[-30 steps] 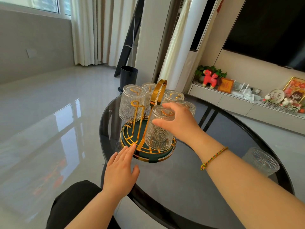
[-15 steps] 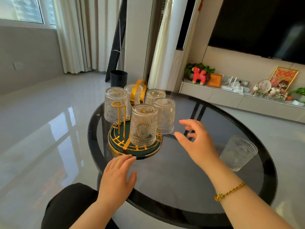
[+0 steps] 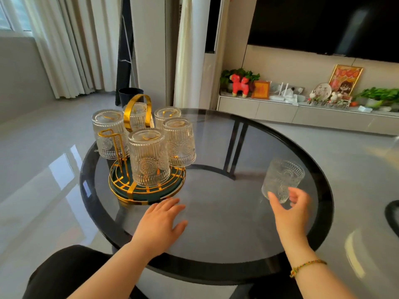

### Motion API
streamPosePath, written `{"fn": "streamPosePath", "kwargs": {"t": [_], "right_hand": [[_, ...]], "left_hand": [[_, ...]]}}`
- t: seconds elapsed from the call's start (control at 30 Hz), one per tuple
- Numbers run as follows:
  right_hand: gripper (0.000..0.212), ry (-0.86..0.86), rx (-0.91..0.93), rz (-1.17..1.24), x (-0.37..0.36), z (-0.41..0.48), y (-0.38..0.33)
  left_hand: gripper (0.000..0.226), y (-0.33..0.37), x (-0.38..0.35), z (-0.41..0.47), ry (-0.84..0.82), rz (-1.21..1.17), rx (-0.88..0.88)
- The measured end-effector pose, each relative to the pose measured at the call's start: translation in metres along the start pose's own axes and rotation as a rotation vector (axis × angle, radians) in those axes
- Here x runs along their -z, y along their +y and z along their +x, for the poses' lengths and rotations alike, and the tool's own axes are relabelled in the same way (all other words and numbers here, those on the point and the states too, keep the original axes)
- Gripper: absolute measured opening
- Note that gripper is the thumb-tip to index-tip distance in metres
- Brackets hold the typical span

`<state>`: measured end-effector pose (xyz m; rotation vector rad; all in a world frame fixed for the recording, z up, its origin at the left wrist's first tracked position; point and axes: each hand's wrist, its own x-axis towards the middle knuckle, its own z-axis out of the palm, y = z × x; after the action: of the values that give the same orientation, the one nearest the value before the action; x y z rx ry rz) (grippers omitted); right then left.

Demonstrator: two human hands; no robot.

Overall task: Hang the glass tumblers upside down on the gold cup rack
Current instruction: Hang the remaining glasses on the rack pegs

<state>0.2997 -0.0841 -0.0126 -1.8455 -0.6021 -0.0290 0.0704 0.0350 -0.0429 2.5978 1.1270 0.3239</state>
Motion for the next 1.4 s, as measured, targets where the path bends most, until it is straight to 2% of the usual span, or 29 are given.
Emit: {"fn": "streamPosePath", "kwargs": {"t": [0.07,0.17,0.27,0.33,0.5,0.73,1.0,1.13,1.27,1.4], "right_hand": [[0.065,0.074,-0.039,-0.068,0.001,0.009,0.008],[0.094,0.008,-0.135,-0.118,-0.002,0.021,0.017],[0.107,-0.116,-0.149,-0.111,-0.008,0.035,0.024],[0.108,-0.134,-0.138,-0.127,-0.012,0.042,0.024],[0.104,-0.119,-0.207,-0.166,-0.019,0.053,0.024],[0.084,-0.152,-0.197,-0.095,-0.018,0.054,0.028],[0.074,-0.309,-0.029,0.054,-0.005,0.036,0.005],[0.071,-0.428,0.053,0.035,0.007,0.027,-0.025],[0.064,-0.555,0.212,0.0,0.023,0.019,-0.059],[0.055,-0.616,0.28,0.024,0.029,0.014,-0.093]], "left_hand": [[0.049,-0.001,-0.001,0.001,0.0,0.002,-0.002],[0.049,0.0,-0.001,0.001,0.0,-0.009,0.002],[0.049,0.002,-0.001,0.0,-0.005,-0.003,0.014],[0.048,0.002,-0.001,0.0,-0.009,-0.002,0.019],[0.048,0.002,0.0,0.0,-0.012,-0.009,0.029],[0.048,0.001,-0.001,0.001,-0.005,-0.02,0.029],[0.046,0.003,0.002,-0.001,0.006,-0.034,0.017],[0.042,0.003,0.004,-0.007,0.032,-0.037,0.023],[0.032,-0.005,0.008,-0.025,0.116,-0.077,0.033],[0.021,-0.023,0.018,-0.047,0.357,-0.18,0.109]]}}
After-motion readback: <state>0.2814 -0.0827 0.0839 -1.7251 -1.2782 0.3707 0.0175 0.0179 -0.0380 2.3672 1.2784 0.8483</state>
